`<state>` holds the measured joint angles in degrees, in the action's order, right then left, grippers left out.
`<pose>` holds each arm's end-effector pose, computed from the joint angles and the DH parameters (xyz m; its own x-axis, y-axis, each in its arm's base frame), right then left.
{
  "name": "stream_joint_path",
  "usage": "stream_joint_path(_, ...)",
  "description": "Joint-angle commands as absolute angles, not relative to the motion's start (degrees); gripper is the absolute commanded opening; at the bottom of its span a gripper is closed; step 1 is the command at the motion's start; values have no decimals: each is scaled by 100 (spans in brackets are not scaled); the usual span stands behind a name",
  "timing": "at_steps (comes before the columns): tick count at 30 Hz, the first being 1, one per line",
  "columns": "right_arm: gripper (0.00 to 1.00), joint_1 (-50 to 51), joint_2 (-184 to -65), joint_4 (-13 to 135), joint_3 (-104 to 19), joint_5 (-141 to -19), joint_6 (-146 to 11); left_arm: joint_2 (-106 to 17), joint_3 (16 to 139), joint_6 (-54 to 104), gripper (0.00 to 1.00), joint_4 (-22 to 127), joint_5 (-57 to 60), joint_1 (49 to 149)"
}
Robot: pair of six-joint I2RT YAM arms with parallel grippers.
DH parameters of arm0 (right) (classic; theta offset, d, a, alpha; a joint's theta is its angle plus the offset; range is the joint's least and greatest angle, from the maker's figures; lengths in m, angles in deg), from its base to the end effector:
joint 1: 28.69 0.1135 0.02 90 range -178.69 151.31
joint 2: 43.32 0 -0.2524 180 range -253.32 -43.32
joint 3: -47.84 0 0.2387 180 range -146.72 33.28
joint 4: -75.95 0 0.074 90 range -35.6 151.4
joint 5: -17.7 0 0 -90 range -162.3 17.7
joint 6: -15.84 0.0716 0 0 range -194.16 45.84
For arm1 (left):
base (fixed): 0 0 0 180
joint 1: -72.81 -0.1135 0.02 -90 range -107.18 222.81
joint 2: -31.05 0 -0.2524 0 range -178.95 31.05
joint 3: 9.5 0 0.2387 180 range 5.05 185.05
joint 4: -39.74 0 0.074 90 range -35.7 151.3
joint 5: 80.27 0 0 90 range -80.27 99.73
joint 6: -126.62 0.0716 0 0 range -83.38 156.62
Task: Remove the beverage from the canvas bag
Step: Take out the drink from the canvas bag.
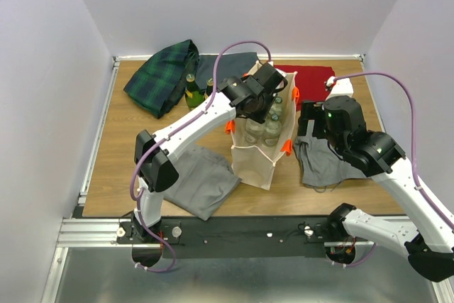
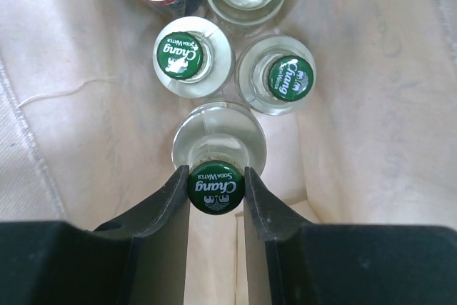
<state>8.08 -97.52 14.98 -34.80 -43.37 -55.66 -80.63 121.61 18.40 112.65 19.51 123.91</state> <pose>0.1789 0.0905 0.3584 -0.4711 -0.0053 -0.8821 -0.0503 0.9985 0.0208 0.2760 -0.3226 0.3113 -0.6993 0.3760 -0.6079 0.5104 0.8581 -0.0564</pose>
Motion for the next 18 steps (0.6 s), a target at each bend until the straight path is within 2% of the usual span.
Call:
stream_joint_path(1, 100, 840, -9729, 1508, -3572, -4215, -5456, -7829, 12625, 2001, 0, 11152, 1914, 12406)
stream_joint_path(18, 100, 840, -9790, 1622, -3624, -4373, -5465, -7706, 13056, 2282, 0, 11705, 1536, 12406)
